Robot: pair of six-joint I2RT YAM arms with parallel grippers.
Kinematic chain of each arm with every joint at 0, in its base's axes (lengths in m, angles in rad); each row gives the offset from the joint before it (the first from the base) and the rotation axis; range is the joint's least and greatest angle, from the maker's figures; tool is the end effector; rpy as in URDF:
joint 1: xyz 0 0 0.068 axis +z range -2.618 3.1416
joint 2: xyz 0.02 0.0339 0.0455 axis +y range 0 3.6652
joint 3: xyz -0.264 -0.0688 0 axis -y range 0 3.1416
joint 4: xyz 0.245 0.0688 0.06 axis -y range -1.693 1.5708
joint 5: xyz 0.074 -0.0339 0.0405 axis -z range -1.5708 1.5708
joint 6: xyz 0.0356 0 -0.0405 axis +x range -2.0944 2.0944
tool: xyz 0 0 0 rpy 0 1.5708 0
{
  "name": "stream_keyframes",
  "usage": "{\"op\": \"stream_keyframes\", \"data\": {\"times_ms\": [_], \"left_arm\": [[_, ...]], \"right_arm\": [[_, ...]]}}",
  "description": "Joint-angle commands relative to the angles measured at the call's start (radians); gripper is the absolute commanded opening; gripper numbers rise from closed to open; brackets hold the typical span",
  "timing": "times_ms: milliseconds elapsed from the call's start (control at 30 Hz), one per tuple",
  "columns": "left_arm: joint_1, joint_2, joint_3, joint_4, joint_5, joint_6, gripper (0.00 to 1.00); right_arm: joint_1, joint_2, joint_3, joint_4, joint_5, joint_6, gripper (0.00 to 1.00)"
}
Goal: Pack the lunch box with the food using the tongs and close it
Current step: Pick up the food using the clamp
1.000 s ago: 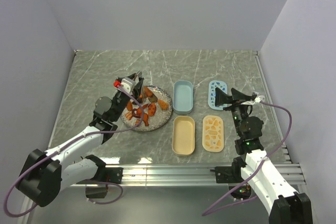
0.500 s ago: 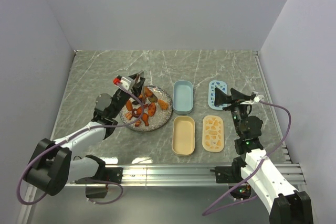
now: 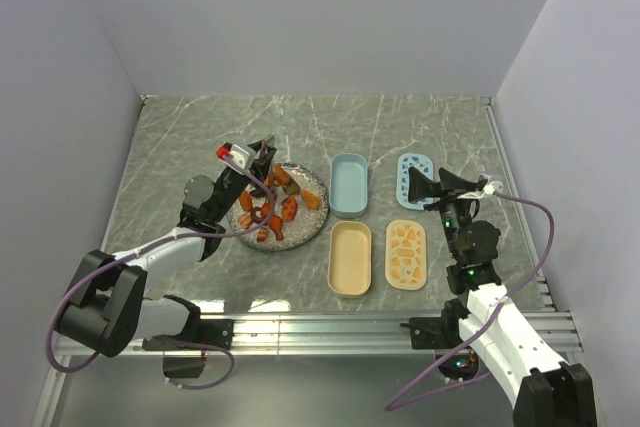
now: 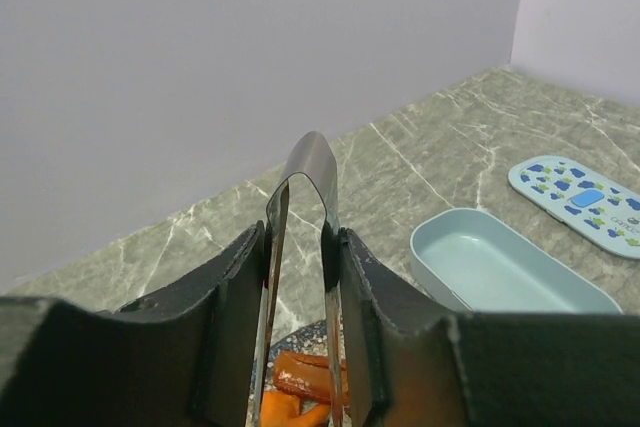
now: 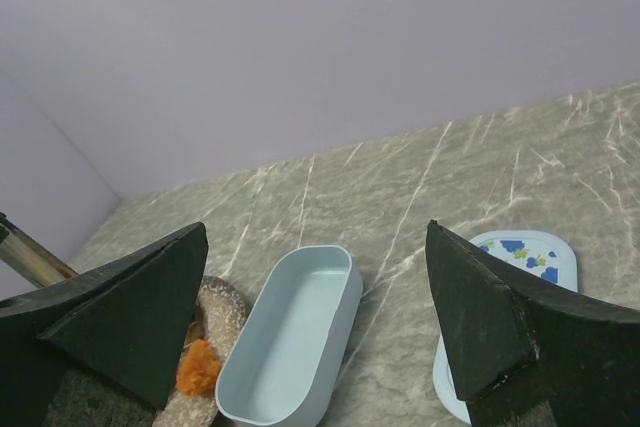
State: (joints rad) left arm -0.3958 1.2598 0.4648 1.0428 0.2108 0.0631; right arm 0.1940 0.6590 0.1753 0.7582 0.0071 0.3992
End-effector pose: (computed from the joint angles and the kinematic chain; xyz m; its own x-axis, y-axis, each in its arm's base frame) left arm 0.2362 -0.1068 0.2586 0.2614 -0.0424 -0.9643 0.5488 0.8284 0.1124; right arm 0.1586 0.0309 0.2440 0.1727 0.4300 -0.8861 -0.2748 0.8850 0.3759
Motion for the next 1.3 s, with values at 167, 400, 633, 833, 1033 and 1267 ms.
{"op": "stream_keyframes", "data": {"times_ms": [167, 400, 633, 833, 1033, 1267], "left_arm": [[0.003, -0.108, 0.000, -0.030, -0.047, -0.032, 0.13], [-0.008, -0.192, 0.006, -0.105, -0.094, -0.049, 0.00], [-0.043, -0.229, 0.014, -0.155, -0.146, -0.036, 0.00], [-0.052, -0.214, -0.003, -0.129, -0.136, -0.025, 0.02], [-0.058, -0.232, -0.028, -0.110, -0.128, -0.036, 0.13], [-0.058, -0.204, -0.040, -0.069, -0.125, -0.031, 0.29]], "right_arm": [[0.010, 0.001, 0.003, 0.050, 0.007, -0.013, 0.96], [0.010, 0.005, 0.003, 0.052, 0.008, -0.014, 0.96], [0.013, 0.010, 0.006, 0.050, 0.008, -0.016, 0.96], [0.015, 0.008, 0.004, 0.049, 0.007, -0.017, 0.96], [0.016, 0.011, 0.007, 0.049, 0.008, -0.017, 0.96], [0.018, 0.007, 0.007, 0.047, 0.008, -0.019, 0.96]]}}
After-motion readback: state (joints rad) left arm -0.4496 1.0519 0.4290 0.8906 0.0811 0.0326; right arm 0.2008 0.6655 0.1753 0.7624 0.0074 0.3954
